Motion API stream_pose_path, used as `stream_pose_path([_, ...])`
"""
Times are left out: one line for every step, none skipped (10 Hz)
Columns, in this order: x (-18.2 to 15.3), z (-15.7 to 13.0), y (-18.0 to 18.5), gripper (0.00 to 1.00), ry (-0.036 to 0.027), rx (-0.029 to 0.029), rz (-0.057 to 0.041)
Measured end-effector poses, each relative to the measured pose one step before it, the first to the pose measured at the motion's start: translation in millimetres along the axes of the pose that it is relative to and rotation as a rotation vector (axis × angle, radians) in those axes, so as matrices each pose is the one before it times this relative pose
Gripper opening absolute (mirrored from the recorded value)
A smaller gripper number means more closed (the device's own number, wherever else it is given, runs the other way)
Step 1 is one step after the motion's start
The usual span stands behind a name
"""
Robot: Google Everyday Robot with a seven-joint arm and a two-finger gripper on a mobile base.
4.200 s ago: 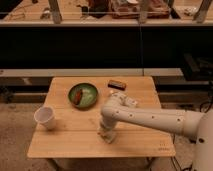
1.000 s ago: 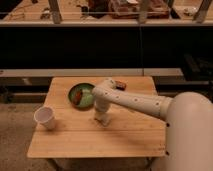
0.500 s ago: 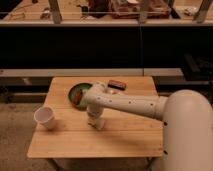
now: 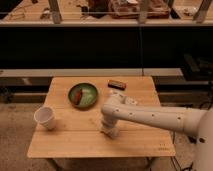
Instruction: Wipe the white sponge on the table
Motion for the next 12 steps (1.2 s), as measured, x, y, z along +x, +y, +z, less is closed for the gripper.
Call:
stream_pose_path([-16.0, -1.63, 5.37, 0.07, 0.00496, -0.00168, 0.01847])
stream_pose_path([-17.63, -2.44, 8.34, 0.07, 0.00758, -0.00363, 0.03002])
stream_pose_path([-19.19, -6.14, 12.6, 0.07, 0.01682, -0.00949, 0.05056])
stream_pose_path([-7.32, -8.3, 9.87, 0.07, 0.01534, -0.00906, 0.03637])
stream_pose_path([0.22, -7.95, 8.57, 0.07, 0.01121, -0.00504, 0.02518])
stream_pose_path([6.49, -6.84, 12.26, 0.07, 0.00635, -0.00145, 0.01693])
stream_pose_path([8.13, 0.46, 7.27, 0.07, -0.0014, 0.00294, 0.00344])
stream_pose_path([9.96, 4.15, 4.61, 0.07, -0.00863, 0.00515, -0.00191])
stream_pose_path([19.34, 9.12, 2.3, 0.07, -0.01936, 0.00864, -0.00996])
stream_pose_path([17.11, 7.89, 1.03, 0.07, -0.00982, 0.00684, -0.0072])
stream_pose_path([24.3, 10.24, 0.73, 0.07, -0.0098, 0.00791, -0.00982])
stream_pose_path([21.38, 6.23, -1.21, 0.07, 0.00339, 0.00664, -0.01736])
